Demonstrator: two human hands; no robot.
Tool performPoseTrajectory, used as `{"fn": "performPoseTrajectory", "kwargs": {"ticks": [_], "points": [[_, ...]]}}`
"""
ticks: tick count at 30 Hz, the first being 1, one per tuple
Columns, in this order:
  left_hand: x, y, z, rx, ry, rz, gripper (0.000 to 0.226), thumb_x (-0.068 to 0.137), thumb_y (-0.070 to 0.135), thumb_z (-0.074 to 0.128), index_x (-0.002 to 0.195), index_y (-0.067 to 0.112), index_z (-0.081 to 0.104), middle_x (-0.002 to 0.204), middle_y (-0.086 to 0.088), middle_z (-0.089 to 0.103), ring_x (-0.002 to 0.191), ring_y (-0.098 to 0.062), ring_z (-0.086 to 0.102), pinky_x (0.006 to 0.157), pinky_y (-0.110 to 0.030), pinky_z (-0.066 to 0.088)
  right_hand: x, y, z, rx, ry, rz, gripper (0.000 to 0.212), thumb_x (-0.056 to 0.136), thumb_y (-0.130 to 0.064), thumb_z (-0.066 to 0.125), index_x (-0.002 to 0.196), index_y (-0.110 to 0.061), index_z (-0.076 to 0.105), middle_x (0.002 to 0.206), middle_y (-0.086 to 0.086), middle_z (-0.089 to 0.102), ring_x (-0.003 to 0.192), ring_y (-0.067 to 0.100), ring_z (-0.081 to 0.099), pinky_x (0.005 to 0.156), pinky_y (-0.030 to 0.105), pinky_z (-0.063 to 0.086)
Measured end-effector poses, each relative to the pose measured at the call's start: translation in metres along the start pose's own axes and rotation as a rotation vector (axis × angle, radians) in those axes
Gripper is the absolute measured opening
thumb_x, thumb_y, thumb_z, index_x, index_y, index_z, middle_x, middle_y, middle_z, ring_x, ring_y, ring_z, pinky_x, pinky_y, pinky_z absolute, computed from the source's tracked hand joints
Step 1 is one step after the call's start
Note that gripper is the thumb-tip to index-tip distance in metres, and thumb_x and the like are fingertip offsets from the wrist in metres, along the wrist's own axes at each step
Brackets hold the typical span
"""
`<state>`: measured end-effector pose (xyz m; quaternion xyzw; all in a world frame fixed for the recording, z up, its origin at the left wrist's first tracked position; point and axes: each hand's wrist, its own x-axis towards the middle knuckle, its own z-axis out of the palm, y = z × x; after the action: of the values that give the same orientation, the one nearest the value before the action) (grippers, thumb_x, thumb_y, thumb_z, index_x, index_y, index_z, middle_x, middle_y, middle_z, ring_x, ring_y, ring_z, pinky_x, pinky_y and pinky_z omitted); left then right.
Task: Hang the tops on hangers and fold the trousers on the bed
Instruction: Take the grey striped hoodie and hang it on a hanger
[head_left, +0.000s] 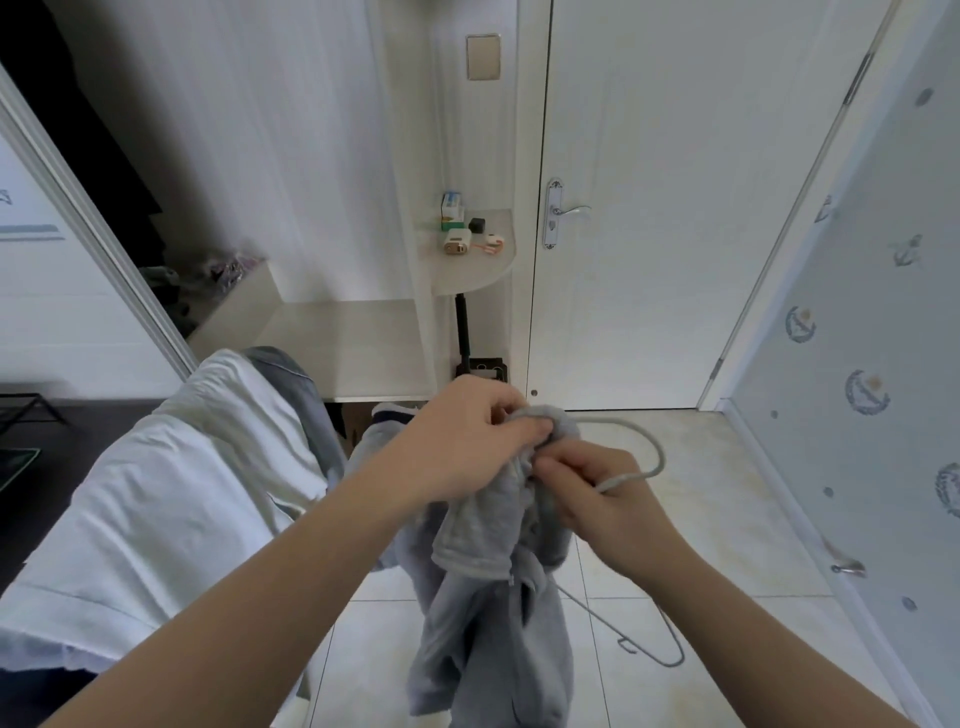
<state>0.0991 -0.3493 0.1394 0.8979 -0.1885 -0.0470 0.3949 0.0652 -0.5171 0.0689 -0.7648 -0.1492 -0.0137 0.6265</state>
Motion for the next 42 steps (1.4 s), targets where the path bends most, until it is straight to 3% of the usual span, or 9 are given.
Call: {"fn": "performPoseTrajectory", "kwargs": {"ticks": [6, 12, 17, 21, 26, 31, 35, 40, 42], "points": [[-0.022, -0.012, 0.0, 0.658, 0.077, 0.299, 0.052, 0.088, 0.076, 0.032, 0.103, 0.04, 0.066, 0.103, 0.019, 0.055, 0.105, -0.007, 0.044, 0.093, -0.033, 0.034, -0.007, 0.004, -0.023, 0.221, 0.025, -0.028, 0.03, 0.093, -0.024, 0.054, 0.074, -0.005, 0.067, 0.049, -0.009, 0.04, 0.044, 0.005, 0.033, 0.045, 0.015, 0.029], [-0.019, -0.027, 0.018, 0.793, -0.048, 0.343, 0.053, 0.093, 0.071, 0.01, 0.087, 0.03, 0.041, 0.07, 0.014, 0.046, 0.062, -0.011, 0.051, 0.06, -0.033, 0.05, 0.001, 0.005, -0.028, 0.179, 0.058, -0.033, 0.034, 0.092, -0.018, 0.041, 0.066, -0.009, 0.062, 0.047, -0.001, 0.042, 0.043, 0.008, 0.034, 0.045, 0.016, 0.028], [-0.02, -0.033, 0.048, 0.703, 0.047, 0.353, 0.048, 0.095, 0.068, 0.018, 0.084, 0.026, 0.039, 0.064, 0.015, 0.037, 0.051, -0.01, 0.04, 0.049, -0.028, 0.037, 0.012, 0.011, -0.019, 0.132, 0.052, -0.042, 0.037, 0.096, -0.028, 0.042, 0.068, -0.004, 0.042, 0.057, 0.003, 0.038, 0.05, 0.009, 0.037, 0.047, 0.02, 0.034], [-0.016, -0.046, 0.048, 0.522, -0.021, 0.137, 0.038, 0.092, 0.067, 0.026, 0.077, 0.033, 0.033, 0.067, 0.012, 0.044, 0.06, -0.001, 0.042, 0.059, -0.026, 0.032, 0.013, 0.017, -0.033, -0.132, 0.15, -0.158, 0.037, 0.094, -0.038, 0.042, 0.085, -0.006, 0.058, 0.074, -0.001, 0.061, 0.065, 0.012, 0.056, 0.062, 0.027, 0.045], [-0.031, -0.063, 0.045, 0.169, 0.313, 0.081, 0.029, 0.098, 0.045, 0.053, 0.075, 0.029, 0.048, 0.058, 0.01, 0.049, 0.054, -0.006, 0.049, 0.053, -0.016, 0.034, -0.023, 0.062, -0.043, -0.32, 0.489, -0.286, 0.015, 0.093, -0.022, 0.052, 0.104, -0.017, 0.06, 0.101, -0.005, 0.066, 0.096, 0.013, 0.064, 0.083, 0.032, 0.052], [-0.045, -0.056, 0.055, -0.06, 0.473, 0.025, 0.029, 0.099, 0.041, 0.057, 0.072, 0.031, 0.048, 0.065, 0.017, 0.055, 0.057, -0.004, 0.051, 0.053, -0.011, 0.036, -0.037, 0.09, -0.007, -0.339, -0.009, -0.038, 0.041, 0.091, -0.027, 0.067, 0.131, -0.026, 0.057, 0.125, -0.017, 0.06, 0.122, 0.006, 0.053, 0.102, 0.038, 0.045], [-0.053, -0.062, 0.054, -0.12, 0.536, -0.065, 0.03, 0.098, 0.042, 0.057, 0.076, 0.022, 0.055, 0.066, 0.006, 0.058, 0.058, -0.011, 0.054, 0.052, -0.016, 0.039, -0.03, 0.086, 0.001, -0.49, -0.199, -0.117, 0.032, 0.087, -0.051, 0.061, 0.107, -0.028, 0.068, 0.107, -0.019, 0.064, 0.113, 0.004, 0.055, 0.108, 0.037, 0.031], [-0.06, -0.071, 0.053, -0.197, 0.546, -0.104, 0.03, 0.098, 0.041, 0.059, 0.077, 0.02, 0.057, 0.066, 0.003, 0.059, 0.057, -0.004, 0.053, 0.052, -0.015, 0.04, -0.04, 0.097, 0.016, -0.427, -0.374, -0.04, 0.022, 0.084, -0.034, 0.074, 0.09, -0.022, 0.057, 0.076, -0.012, 0.057, 0.075, 0.012, 0.054, 0.069, 0.032, 0.044], [-0.063, -0.077, 0.05, -0.198, 0.566, -0.119, 0.034, 0.098, 0.043, 0.059, 0.075, 0.018, 0.057, 0.064, 0.0, 0.057, 0.055, -0.008, 0.051, 0.051, -0.021, 0.041, -0.039, 0.106, 0.014, -0.415, -0.344, -0.002, 0.026, 0.08, -0.031, 0.078, 0.097, -0.022, 0.061, 0.084, -0.012, 0.063, 0.079, 0.01, 0.059, 0.07, 0.031, 0.048]]}}
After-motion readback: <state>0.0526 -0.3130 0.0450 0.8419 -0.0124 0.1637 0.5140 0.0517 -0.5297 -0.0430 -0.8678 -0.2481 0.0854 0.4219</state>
